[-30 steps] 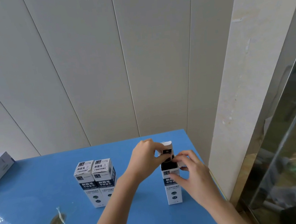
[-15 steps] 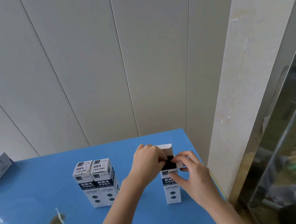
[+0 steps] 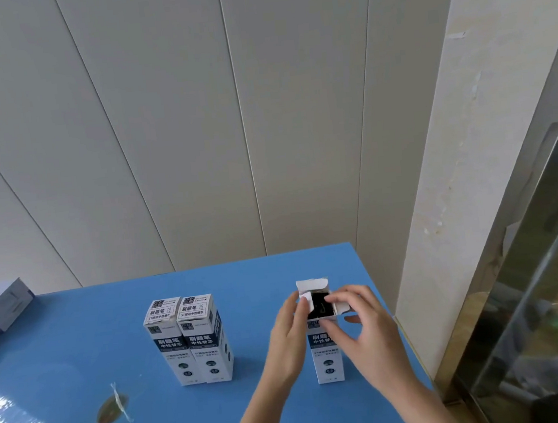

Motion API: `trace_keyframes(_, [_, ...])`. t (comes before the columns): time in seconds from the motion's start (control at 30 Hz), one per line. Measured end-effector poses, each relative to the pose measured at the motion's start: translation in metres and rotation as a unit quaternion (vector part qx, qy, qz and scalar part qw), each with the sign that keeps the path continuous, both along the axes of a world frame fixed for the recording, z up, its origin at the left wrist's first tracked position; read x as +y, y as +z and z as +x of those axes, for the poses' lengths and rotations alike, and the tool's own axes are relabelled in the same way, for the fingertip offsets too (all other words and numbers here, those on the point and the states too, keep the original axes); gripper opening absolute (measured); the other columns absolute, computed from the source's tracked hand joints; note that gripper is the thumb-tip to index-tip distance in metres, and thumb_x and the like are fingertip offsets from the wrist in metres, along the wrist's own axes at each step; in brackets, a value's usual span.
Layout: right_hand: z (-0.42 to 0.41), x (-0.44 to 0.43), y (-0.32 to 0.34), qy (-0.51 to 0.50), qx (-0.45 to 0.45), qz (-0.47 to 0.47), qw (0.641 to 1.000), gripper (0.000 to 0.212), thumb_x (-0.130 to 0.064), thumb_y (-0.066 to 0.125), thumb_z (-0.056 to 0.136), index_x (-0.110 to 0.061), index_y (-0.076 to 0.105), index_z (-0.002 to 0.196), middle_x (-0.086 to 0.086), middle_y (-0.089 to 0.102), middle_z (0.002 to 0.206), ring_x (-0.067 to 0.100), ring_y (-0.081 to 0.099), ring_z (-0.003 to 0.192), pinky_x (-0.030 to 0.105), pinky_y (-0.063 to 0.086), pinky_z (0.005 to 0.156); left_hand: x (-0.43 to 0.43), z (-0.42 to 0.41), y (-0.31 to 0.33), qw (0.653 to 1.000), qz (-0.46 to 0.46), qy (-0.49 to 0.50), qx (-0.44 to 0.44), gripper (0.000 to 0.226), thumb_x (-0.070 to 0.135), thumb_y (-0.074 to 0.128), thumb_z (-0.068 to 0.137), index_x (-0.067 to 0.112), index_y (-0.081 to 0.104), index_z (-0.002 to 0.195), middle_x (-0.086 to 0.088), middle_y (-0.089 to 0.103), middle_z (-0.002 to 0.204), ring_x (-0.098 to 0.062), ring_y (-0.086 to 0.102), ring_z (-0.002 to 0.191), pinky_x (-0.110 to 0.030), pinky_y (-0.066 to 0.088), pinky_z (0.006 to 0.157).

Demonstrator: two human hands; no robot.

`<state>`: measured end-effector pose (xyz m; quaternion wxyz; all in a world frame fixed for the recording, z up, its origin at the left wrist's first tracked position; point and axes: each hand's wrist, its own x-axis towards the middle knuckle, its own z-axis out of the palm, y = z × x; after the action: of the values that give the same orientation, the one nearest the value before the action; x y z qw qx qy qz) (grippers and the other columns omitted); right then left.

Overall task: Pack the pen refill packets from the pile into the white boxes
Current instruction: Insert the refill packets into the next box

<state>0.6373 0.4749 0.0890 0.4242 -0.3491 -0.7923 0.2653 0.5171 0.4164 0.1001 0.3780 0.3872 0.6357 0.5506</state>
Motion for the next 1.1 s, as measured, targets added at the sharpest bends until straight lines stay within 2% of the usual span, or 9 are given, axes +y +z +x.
trace_keyframes(0.1, [-0.001,-0.005,0.006,0.001,0.057,-0.062,0.996,0.033,-0.038,0.058,0.085,-0.037,0.046,0.115,-0.026,0.046,0.116,-0.001,0.056,0.095,0.02,0.049,0.077,0.0,0.011,0.001,0.998,0.021,-0.006,-0.059,0.031,0.035,0.033,0.099,0.026,0.063,0.106,0.007,0.068,0.105,0.008,0.06,0.088,-0.002,0.043,0.068])
trace_keyframes(0.17, [-0.003,-0.007,0.008,0.004,0.128,-0.155,0.98,0.031,-0.047,0.043,0.085,-0.042,0.04,0.116,-0.028,0.045,0.122,0.004,0.059,0.095,0.022,0.047,0.083,0.002,0.013,-0.002,0.997,0.024,0.008,-0.069,0.031,0.035,0.034,0.099,0.021,0.062,0.103,0.002,0.067,0.101,0.007,0.06,0.081,-0.001,0.043,0.064])
trace_keyframes(0.23, [-0.007,-0.002,0.008,-0.002,0.166,-0.205,0.965,0.021,-0.04,0.038,0.091,-0.038,0.048,0.11,-0.023,0.052,0.119,0.011,0.059,0.099,0.03,0.048,0.089,0.004,0.016,-0.002,0.997,0.037,0.013,-0.07,0.031,0.033,0.035,0.099,0.018,0.061,0.103,0.003,0.066,0.096,0.008,0.059,0.078,-0.002,0.042,0.062])
trace_keyframes(0.33, [-0.01,0.004,0.013,0.018,0.157,-0.247,0.956,0.013,-0.028,0.048,0.094,-0.036,0.058,0.094,-0.012,0.062,0.106,0.012,0.059,0.098,0.019,0.048,0.08,0.005,0.019,-0.003,0.996,0.063,0.008,-0.059,0.028,0.03,0.035,0.1,0.019,0.059,0.107,0.002,0.066,0.101,0.003,0.061,0.086,-0.005,0.044,0.067])
trace_keyframes(0.47, [-0.01,0.005,0.016,0.044,0.11,-0.273,0.955,0.018,-0.026,0.063,0.085,-0.028,0.059,0.103,-0.014,0.061,0.105,0.004,0.057,0.09,0.01,0.046,0.069,0.005,0.019,0.0,0.993,0.109,0.014,-0.038,0.024,0.02,0.036,0.1,0.022,0.052,0.117,0.008,0.065,0.103,0.003,0.061,0.092,-0.008,0.045,0.073])
trace_keyframes(0.6, [-0.011,0.005,0.015,0.037,0.122,-0.292,0.948,0.021,-0.021,0.064,0.085,-0.024,0.058,0.105,-0.012,0.06,0.103,0.003,0.054,0.089,0.002,0.043,0.065,0.007,0.015,-0.002,0.992,0.121,0.006,-0.031,0.027,0.015,0.035,0.1,0.021,0.058,0.113,0.003,0.064,0.108,0.0,0.062,0.096,-0.01,0.047,0.075])
trace_keyframes(0.73, [-0.012,0.005,0.014,0.034,0.124,-0.297,0.946,0.022,-0.019,0.062,0.086,-0.024,0.056,0.107,-0.014,0.059,0.103,0.003,0.053,0.088,0.007,0.045,0.066,0.007,0.013,-0.005,0.991,0.133,-0.007,-0.021,0.043,0.05,0.035,0.084,0.026,0.059,0.111,0.001,0.06,0.116,-0.008,0.057,0.108,-0.013,0.045,0.084])
trace_keyframes(1.03, [-0.008,0.011,0.012,0.064,0.131,-0.325,0.934,0.025,-0.044,0.047,0.085,-0.032,0.058,0.105,-0.012,0.059,0.112,0.005,0.057,0.103,0.024,0.046,0.081,0.009,0.013,-0.011,0.989,0.143,-0.033,0.023,0.029,0.041,0.036,0.09,0.031,0.057,0.107,-0.003,0.057,0.116,-0.012,0.055,0.108,-0.018,0.044,0.088])
trace_keyframes(1.1, [-0.007,0.01,0.009,0.051,0.125,-0.29,0.948,0.017,-0.037,0.05,0.092,-0.03,0.058,0.106,-0.012,0.059,0.112,0.007,0.056,0.101,0.022,0.046,0.081,0.009,0.013,-0.012,0.989,0.14,-0.039,0.028,0.03,0.046,0.036,0.087,0.037,0.058,0.105,0.001,0.055,0.119,-0.011,0.053,0.114,-0.022,0.043,0.095])
